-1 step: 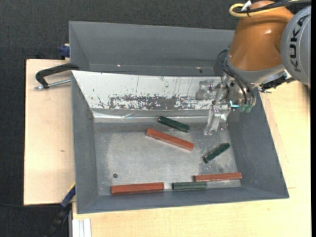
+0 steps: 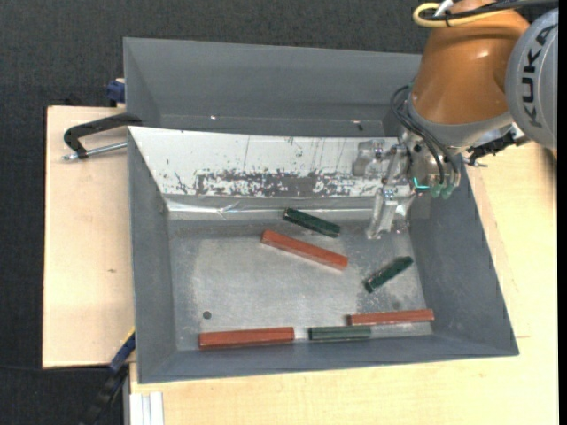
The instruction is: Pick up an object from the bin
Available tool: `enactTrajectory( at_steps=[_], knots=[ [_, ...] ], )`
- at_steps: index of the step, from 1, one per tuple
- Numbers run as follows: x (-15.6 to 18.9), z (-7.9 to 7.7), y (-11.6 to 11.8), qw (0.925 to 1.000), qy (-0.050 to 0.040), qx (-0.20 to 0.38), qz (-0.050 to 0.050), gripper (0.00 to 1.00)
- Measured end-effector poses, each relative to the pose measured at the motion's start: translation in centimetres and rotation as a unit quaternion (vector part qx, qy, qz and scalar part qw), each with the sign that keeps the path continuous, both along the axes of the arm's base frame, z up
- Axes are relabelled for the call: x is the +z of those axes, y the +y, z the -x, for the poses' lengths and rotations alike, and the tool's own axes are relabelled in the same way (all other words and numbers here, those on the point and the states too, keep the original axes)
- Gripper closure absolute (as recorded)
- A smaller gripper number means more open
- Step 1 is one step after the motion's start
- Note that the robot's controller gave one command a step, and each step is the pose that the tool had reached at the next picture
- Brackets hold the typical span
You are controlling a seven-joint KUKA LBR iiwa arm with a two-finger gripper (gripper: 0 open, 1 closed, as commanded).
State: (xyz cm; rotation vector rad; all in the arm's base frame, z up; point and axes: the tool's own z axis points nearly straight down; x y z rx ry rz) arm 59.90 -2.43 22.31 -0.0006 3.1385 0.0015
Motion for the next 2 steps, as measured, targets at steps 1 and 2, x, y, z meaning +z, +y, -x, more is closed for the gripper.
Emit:
enactTrajectory(
  at_steps=[1,2],
  knots=[
    [-5.2,1.3,0.2,0.9998,-0.0029,-0.02,0.0,0.0],
    [-12.7,0.8,3.1,0.9988,-0.0011,-0.048,-0.001,0.0]
  ],
)
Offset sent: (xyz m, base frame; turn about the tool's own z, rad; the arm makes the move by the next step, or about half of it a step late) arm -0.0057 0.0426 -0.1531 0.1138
